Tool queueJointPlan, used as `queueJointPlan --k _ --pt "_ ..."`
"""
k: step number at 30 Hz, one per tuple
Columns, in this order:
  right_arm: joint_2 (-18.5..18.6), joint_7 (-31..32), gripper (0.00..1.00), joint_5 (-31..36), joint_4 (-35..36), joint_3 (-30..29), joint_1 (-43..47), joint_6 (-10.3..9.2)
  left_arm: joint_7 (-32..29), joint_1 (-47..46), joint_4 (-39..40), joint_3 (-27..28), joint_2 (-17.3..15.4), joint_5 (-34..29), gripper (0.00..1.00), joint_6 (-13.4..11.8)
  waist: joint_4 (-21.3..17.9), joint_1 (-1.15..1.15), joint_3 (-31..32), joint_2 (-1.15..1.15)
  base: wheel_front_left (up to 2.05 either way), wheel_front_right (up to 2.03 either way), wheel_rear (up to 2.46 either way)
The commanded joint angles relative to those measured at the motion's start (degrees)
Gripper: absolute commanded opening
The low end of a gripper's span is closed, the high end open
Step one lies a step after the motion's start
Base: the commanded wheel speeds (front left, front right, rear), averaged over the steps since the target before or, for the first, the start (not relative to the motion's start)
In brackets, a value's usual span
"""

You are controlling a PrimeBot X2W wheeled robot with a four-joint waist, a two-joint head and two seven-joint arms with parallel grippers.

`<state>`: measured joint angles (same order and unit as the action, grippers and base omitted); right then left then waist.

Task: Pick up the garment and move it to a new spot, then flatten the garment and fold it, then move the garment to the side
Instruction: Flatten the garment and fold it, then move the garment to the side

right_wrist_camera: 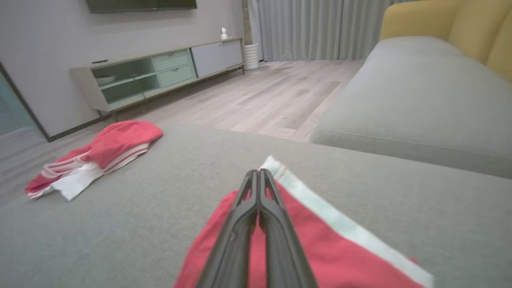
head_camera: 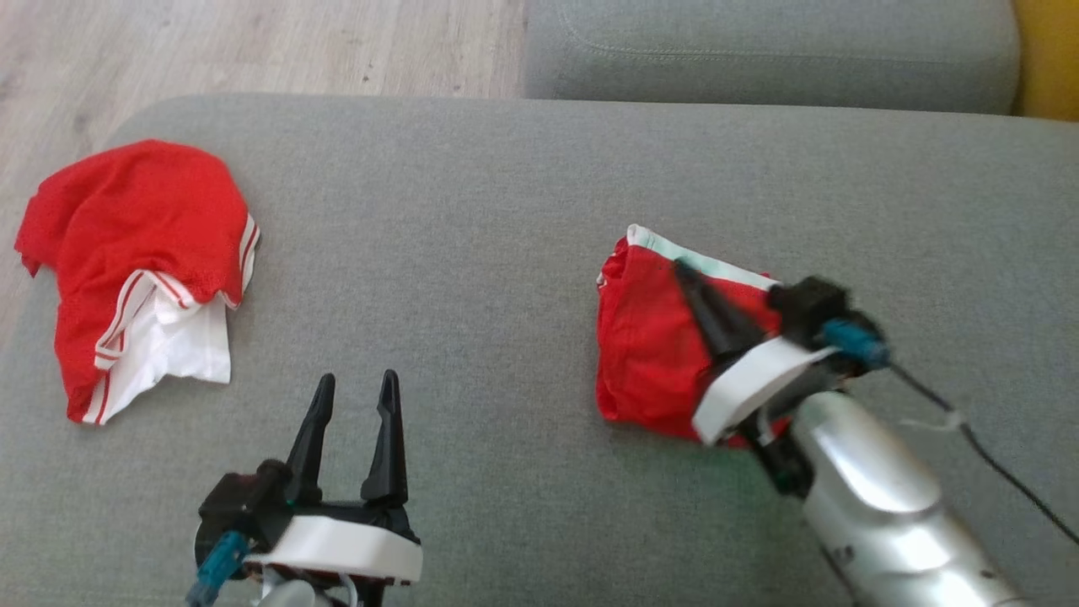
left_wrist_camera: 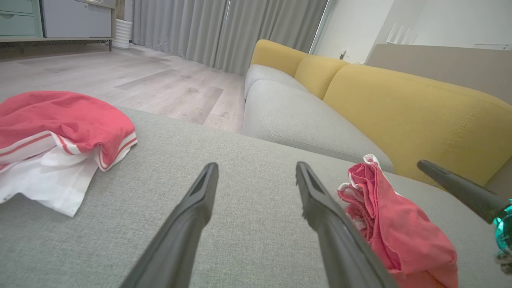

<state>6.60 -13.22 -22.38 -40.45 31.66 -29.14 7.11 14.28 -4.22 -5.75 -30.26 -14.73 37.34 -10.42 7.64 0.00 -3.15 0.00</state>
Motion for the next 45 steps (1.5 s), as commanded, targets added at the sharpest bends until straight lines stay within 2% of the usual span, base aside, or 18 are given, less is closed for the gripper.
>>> queueJointPlan --k 1,2,4,5,6,7,14,22,28,45 --pt "-0.15 -1.14 0.00 0.55 2.05 -0.70 -1.00 0.37 0.66 -1.28 1.67 2.18 -0.53 -0.32 1.00 -0.16 -0.08 0.00 0.31 0.00 0.00 0.00 0.00" --pt "0.02 -1.24 0.02 0.93 2.40 -2.26 -0.57 0.37 0.66 -1.18 1.67 2.17 -0.55 -0.34 1.00 -0.14 -0.15 0.00 0.61 0.00 0.00 0.00 0.00" --pt "0.19 -1.39 0.31 1.83 3.22 -5.46 0.59 0.37 0.66 -0.86 1.70 2.14 -0.59 -0.35 1.00 -0.12 -0.32 0.00 1.29 0.00 0.00 0.00 0.00" --pt "0.23 -1.45 0.59 2.37 3.73 -7.18 1.32 0.37 0.66 -0.69 1.70 2.10 -0.62 -0.35 1.00 -0.06 -0.40 0.00 1.69 0.00 0.00 0.00 0.00" --pt "0.27 -1.50 0.94 3.03 4.26 -8.96 2.15 0.37 0.67 -0.56 1.70 2.06 -0.64 -0.37 1.00 -0.01 -0.48 0.00 2.11 0.00 0.00 0.00 0.00" --pt "0.22 -1.55 1.00 3.71 4.90 -10.76 3.09 0.37 0.67 -0.42 1.70 2.06 -0.65 -0.36 1.00 0.07 -0.58 0.00 2.57 0.00 0.00 0.00 0.00" --pt "-1.47 -1.68 1.00 9.23 11.69 -22.21 11.38 0.37 0.70 0.10 0.88 3.13 -0.32 -0.75 1.00 0.17 -1.96 0.00 4.68 0.00 0.00 0.00 0.00" --pt "-3.58 -0.09 1.00 14.21 21.96 -29.44 22.60 0.37 0.71 2.21 -1.02 5.58 0.23 -3.26 1.00 1.30 -3.53 0.00 6.56 0.00 0.00 0.00 0.00" --pt "-3.70 2.74 1.00 12.58 28.58 -29.44 28.61 0.37 0.71 4.90 -1.67 8.05 1.47 -5.14 1.00 2.33 -4.01 0.00 7.01 0.00 0.00 0.00 0.00" --pt "-3.71 5.78 1.00 10.86 30.69 -29.83 30.50 0.37 0.72 4.77 -3.06 10.00 3.56 -8.80 1.00 4.78 -3.16 0.00 6.03 0.00 0.00 0.00 0.00"
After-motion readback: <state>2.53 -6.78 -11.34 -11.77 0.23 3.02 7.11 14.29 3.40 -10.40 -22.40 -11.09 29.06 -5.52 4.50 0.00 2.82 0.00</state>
